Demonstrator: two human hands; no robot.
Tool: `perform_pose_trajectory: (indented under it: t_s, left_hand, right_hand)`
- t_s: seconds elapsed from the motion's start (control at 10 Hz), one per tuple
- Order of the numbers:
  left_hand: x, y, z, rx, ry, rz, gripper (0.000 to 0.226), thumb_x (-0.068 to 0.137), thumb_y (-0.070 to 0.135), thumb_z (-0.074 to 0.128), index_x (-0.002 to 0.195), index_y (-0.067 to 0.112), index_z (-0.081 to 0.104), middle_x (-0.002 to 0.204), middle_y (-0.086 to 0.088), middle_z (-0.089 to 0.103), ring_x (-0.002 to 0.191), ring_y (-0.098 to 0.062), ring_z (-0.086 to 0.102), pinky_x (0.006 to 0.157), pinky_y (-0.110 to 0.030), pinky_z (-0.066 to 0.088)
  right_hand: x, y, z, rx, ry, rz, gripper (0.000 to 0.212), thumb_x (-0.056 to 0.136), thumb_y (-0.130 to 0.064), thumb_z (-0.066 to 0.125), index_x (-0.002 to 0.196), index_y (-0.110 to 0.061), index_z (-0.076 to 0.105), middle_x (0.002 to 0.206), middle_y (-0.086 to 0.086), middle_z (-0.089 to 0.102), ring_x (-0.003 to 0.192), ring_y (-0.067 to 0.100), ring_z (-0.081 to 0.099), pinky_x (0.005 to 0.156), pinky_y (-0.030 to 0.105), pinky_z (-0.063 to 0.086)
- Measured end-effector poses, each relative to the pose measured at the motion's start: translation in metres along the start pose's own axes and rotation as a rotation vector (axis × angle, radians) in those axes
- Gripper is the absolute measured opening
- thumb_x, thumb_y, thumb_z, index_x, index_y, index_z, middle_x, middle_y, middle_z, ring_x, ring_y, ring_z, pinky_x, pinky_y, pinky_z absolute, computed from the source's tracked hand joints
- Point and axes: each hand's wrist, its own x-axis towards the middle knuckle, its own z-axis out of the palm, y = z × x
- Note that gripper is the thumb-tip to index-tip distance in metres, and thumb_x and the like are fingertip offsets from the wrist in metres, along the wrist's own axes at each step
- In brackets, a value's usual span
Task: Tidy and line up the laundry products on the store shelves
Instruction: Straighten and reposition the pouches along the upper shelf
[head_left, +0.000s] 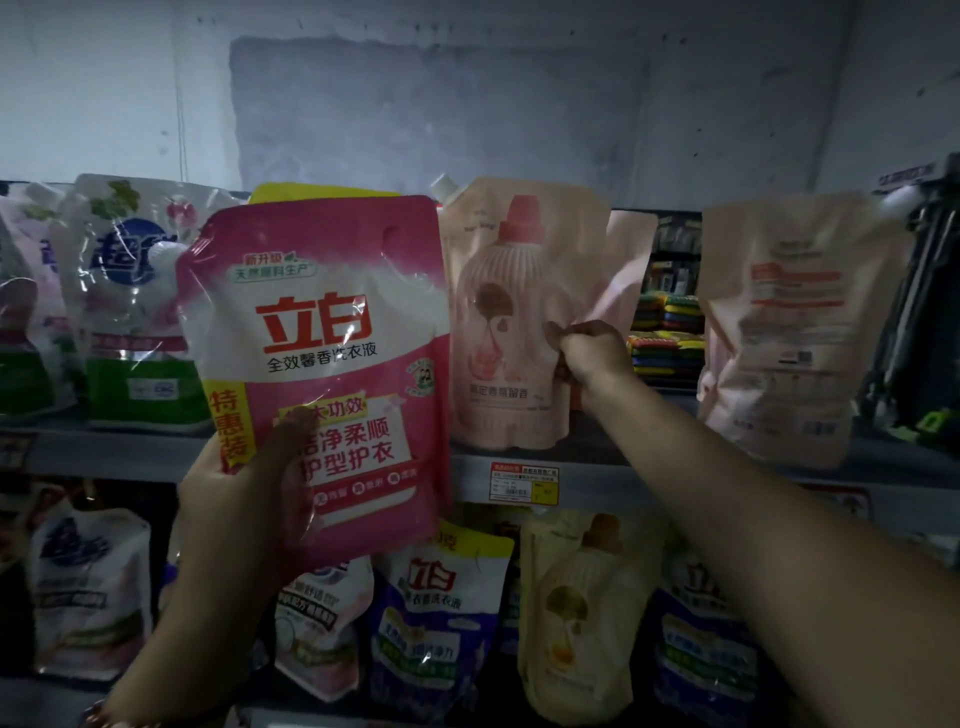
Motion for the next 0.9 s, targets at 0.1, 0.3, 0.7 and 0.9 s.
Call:
perform_pose_trajectory:
  t_s: [0.1, 0.3, 0.7, 0.9]
  left_hand:
    - [0.006, -0.005, 0.006, -0.019, -0.041, 0.021, 0.031, 0.088, 0.038, 0.069, 0.113, 0.019, 0.065, 0.099, -0.005, 0.076, 0.086, -0.026, 0.075, 0.076, -0.05, 0.058]
    - [0.02, -0.013, 0.008, -0.051, -0.19, 0.039, 0.026, 0.087, 0.037, 0.068, 0.107, 0.02, 0.065, 0.102, -0.007, 0.076, 0.088, -0.028, 0.075, 0.076, -0.049, 0.059]
    - [0.04, 0.002, 0.068, -0.081, -0.36, 0.082, 0.042, 0.086, 0.033, 0.07, 0.112, 0.002, 0.057, 0.107, -0.03, 0.067, 0.094, -0.051, 0.067, 0.079, -0.063, 0.057]
    - [0.061, 0.002, 0.107, -0.015, -0.44, 0.18, 0.012, 0.093, 0.023, 0.065, 0.092, 0.012, 0.059, 0.071, 0.001, 0.072, 0.059, -0.012, 0.07, 0.054, -0.022, 0.054]
  right_hand:
    - [0.003, 0.0, -0.029, 0.028, 0.082, 0.007, 0.014, 0.086, -0.024, 0.073, 0.087, -0.018, 0.06, 0.098, 0.007, 0.067, 0.09, 0.025, 0.065, 0.076, 0.039, 0.058]
    - [0.009, 0.002, -0.097, 0.009, 0.224, -0.035, 0.013, 0.084, -0.018, 0.075, 0.093, -0.014, 0.065, 0.103, 0.007, 0.069, 0.095, 0.025, 0.066, 0.085, 0.039, 0.056]
    - [-0.047, -0.057, -0.113, -0.162, 0.225, -0.475, 0.035, 0.081, -0.032, 0.068, 0.113, -0.026, 0.055, 0.111, -0.005, 0.061, 0.097, 0.014, 0.061, 0.076, 0.031, 0.053]
    - [-0.063, -0.103, -0.046, -0.295, -0.327, -0.268, 0.047, 0.088, -0.043, 0.068, 0.125, -0.017, 0.057, 0.113, -0.002, 0.069, 0.097, 0.011, 0.067, 0.079, 0.025, 0.055]
